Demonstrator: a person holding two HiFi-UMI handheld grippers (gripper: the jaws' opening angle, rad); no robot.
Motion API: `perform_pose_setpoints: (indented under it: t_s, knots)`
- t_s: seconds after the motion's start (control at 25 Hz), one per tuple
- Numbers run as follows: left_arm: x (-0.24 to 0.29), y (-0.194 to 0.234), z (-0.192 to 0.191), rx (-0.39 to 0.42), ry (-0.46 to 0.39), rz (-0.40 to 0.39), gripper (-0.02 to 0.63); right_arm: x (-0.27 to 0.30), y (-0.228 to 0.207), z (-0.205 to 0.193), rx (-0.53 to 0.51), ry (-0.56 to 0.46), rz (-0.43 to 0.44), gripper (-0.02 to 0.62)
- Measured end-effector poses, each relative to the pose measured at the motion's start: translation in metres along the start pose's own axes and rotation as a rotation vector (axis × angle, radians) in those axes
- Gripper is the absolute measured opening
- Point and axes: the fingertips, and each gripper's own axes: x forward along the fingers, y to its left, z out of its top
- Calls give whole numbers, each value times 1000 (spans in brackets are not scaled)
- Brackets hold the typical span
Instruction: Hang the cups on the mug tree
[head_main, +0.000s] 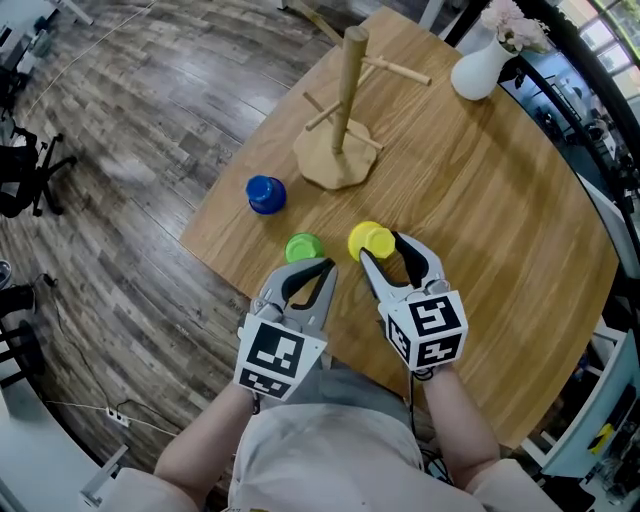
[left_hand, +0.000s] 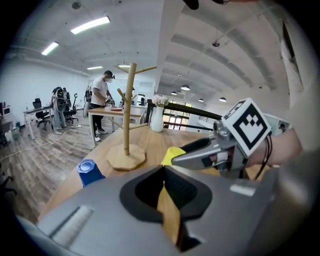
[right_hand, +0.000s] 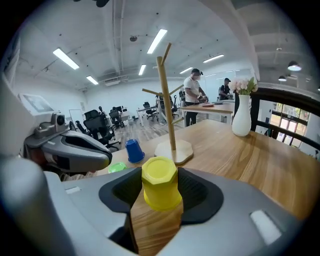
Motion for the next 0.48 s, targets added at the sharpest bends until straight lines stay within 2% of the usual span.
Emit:
perform_pose_setpoints:
  t_s: [0.48]
  knots:
    - [-42, -15, 74, 26, -58, 17, 2, -69, 5, 85, -20, -109, -24, 227]
